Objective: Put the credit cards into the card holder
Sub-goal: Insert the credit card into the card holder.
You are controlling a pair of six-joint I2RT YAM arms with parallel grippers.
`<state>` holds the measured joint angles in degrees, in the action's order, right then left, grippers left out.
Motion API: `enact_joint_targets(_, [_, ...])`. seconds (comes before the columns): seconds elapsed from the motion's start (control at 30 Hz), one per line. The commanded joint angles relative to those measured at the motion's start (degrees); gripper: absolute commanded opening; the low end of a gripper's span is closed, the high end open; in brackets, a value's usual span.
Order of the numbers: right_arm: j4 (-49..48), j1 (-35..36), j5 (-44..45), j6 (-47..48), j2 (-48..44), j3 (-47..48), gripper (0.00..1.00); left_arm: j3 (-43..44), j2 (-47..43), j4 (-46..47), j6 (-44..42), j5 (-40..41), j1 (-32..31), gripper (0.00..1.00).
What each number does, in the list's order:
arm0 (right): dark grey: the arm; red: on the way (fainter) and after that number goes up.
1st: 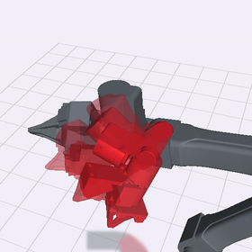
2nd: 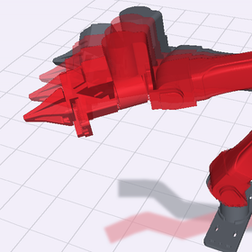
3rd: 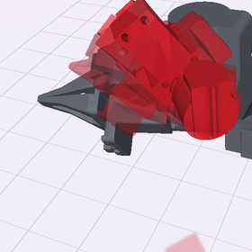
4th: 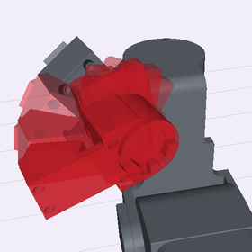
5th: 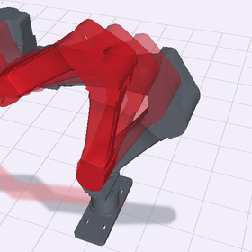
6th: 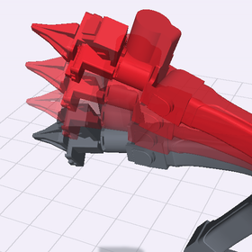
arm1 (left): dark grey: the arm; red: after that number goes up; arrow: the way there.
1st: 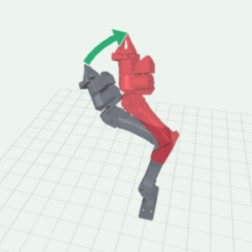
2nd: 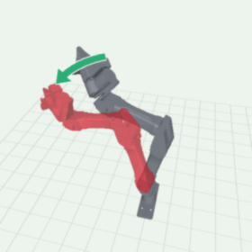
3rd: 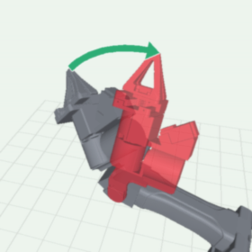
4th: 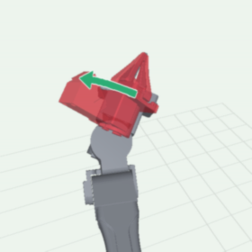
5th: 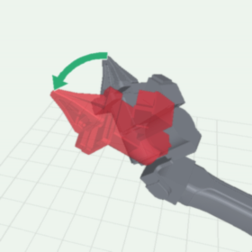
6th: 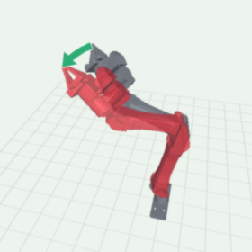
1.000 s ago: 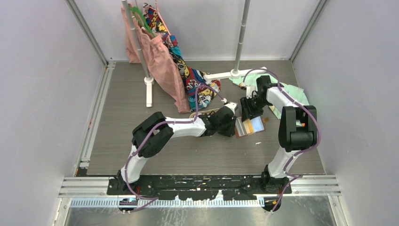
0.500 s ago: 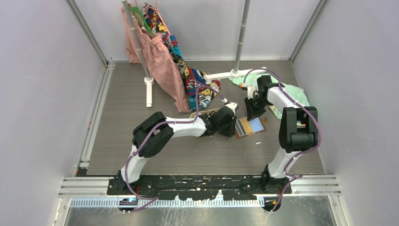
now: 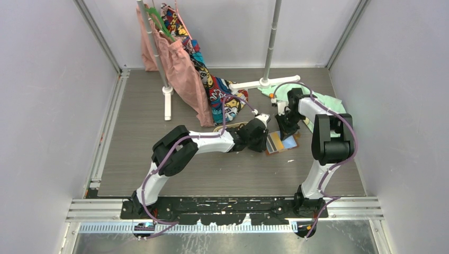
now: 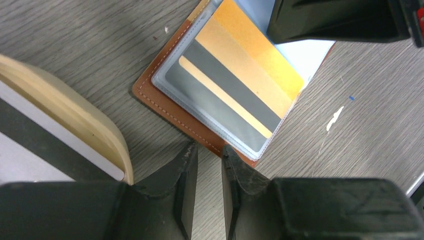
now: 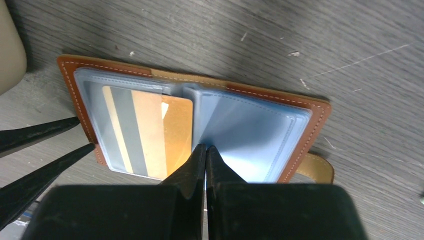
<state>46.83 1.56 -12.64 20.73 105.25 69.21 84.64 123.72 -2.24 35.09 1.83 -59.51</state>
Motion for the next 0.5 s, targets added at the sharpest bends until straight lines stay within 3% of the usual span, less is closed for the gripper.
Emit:
enact_joint_targets(0.0, [1.98,0.99,-4.65,1.21,0.68,2.22,0.04,3.15,1.56,-1.07,-1.49,-0.82,-0.04,0.25])
enact_joint_targets(0.23, [3.59,1.69,-11.45,0.58,1.73,2.85,0.04,4.47,2.66,-1.90,-1.78,-1.56,-0.08,0.24])
enact_joint_targets(0.47, [3.88,0.98,-12.60,0.25,1.49,3.28,0.04,4.37,1.93,-2.39,-2.29,-1.56,-0.04,0.24])
